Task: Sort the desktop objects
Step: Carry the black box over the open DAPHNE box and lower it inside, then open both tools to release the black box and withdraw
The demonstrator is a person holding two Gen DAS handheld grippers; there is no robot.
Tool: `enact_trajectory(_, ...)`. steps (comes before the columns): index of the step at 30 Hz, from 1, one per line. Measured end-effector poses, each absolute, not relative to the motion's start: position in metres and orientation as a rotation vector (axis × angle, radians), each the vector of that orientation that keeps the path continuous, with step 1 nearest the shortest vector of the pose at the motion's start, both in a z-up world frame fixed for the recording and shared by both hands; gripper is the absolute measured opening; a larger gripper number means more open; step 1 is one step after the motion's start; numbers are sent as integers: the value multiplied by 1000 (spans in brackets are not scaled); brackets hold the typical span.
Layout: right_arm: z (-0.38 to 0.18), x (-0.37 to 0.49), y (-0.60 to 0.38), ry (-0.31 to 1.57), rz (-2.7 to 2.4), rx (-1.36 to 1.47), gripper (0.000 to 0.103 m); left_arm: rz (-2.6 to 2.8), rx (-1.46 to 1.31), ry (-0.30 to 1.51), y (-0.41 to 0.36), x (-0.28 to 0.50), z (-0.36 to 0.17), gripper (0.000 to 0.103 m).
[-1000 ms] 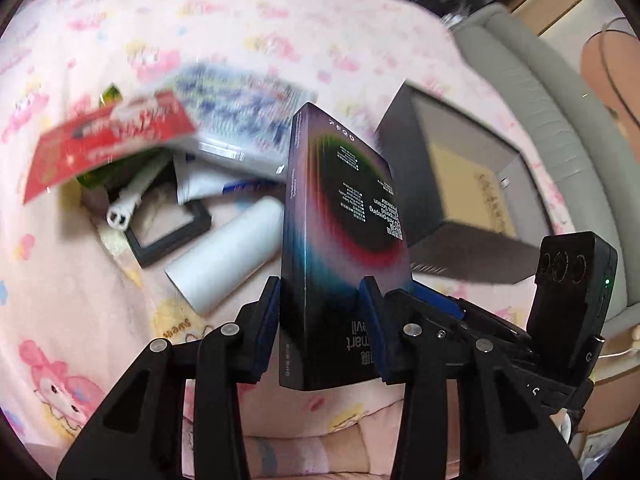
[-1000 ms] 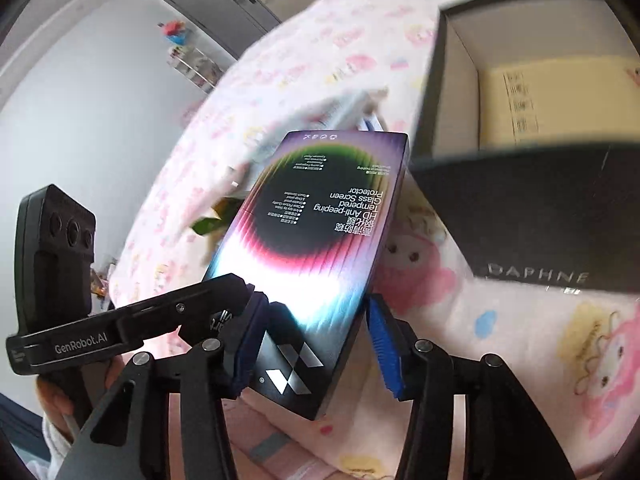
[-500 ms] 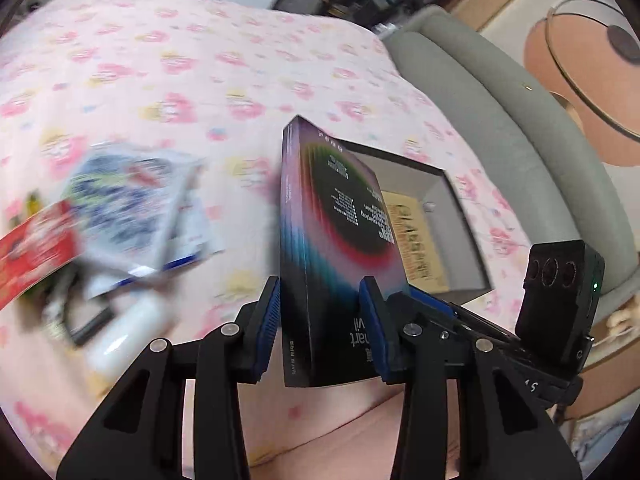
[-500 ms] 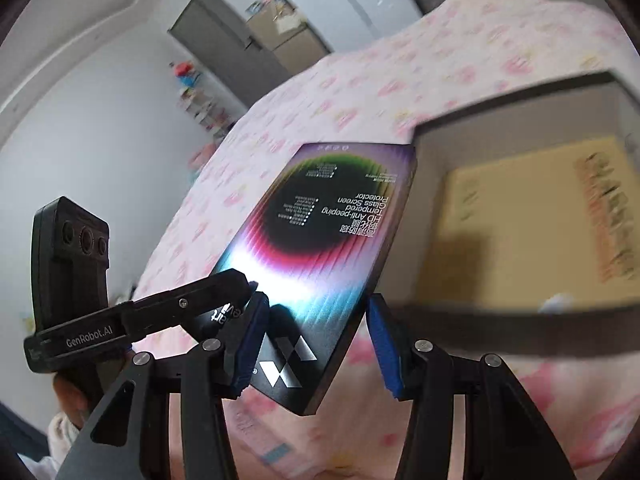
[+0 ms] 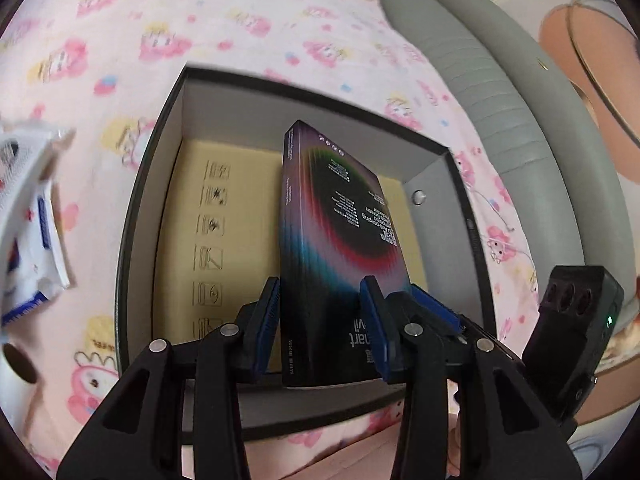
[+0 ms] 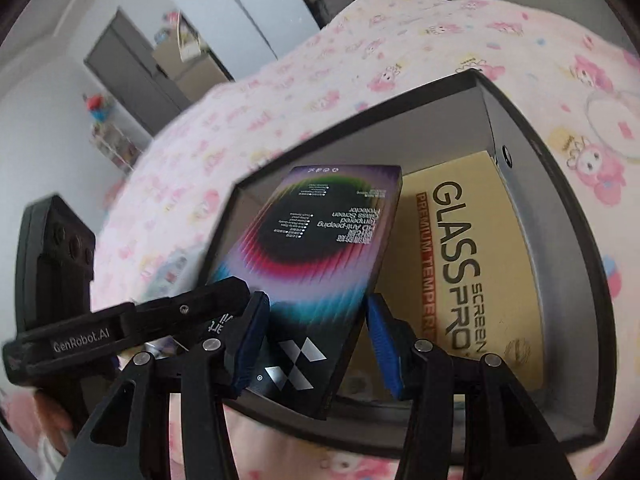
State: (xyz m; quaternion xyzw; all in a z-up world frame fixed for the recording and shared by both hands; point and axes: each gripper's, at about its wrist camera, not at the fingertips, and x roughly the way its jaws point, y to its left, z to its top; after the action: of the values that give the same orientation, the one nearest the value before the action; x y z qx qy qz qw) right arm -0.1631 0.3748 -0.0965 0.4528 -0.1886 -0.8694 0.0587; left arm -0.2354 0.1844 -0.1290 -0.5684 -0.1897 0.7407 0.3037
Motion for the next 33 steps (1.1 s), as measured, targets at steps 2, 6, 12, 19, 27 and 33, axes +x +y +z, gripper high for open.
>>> enact_trajectory(2, -102, -171, 370, -538, -2615, 1413, 46, 1973, -1536, -489, 183, -237, -135, 41)
enact_trajectory(6, -112, -183, 360, -507, -2553, 1463, 46, 1987, -1629, -392, 183, -234, -142, 39)
enact_trajectory(12, -113, -183, 356, -435, -2615, 1483, 44, 2086, -1577, -344, 178, -223, -130, 42)
enact_trajectory(19, -114, -189, 352, -350, -2700, 1598, 44, 2122, -1488, -340, 170, -209, -114, 42)
enact_trajectory(27, -137, -186, 328, -390, -2456, 1649, 44, 2172, -1422, -344, 166, -206, -114, 42)
enact_trajectory(33, -124, -175, 327, -372, -2551, 1564, 44, 2192, -1433, -367, 160, -206, -117, 42)
